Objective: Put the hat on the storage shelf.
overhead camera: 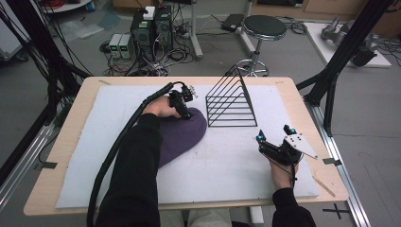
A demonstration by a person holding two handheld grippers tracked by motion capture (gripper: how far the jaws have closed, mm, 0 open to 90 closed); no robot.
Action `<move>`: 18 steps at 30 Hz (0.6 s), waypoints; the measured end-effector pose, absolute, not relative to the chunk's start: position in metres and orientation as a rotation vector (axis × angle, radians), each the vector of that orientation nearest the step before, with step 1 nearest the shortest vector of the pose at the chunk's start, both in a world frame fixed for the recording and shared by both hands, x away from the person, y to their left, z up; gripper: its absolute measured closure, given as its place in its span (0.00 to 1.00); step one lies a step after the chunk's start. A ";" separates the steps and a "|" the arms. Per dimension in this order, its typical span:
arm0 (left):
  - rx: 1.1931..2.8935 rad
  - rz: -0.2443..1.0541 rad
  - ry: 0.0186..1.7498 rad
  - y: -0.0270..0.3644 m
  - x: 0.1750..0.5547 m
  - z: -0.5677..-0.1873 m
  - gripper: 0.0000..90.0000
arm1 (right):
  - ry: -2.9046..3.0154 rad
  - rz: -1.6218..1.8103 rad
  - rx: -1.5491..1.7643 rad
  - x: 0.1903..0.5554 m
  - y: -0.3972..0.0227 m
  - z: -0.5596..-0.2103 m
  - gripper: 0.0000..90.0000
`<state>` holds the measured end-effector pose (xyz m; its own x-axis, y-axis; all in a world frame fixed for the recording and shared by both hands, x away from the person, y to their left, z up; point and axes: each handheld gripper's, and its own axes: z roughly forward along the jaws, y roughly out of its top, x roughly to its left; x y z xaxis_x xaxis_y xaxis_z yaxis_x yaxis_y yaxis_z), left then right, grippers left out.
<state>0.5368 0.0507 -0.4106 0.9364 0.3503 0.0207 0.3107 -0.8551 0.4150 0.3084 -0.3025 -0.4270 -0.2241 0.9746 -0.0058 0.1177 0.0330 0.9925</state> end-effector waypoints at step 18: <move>2.526 0.311 0.541 0.069 0.505 -0.389 0.88 | 1.469 1.312 1.172 0.307 -0.303 -0.426 0.06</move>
<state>0.5047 0.0688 -0.3889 0.8933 0.4362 0.1086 0.3135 -0.7777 0.5449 0.3065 -0.3027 -0.4259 -0.2264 0.9740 0.0045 0.1143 0.0220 0.9932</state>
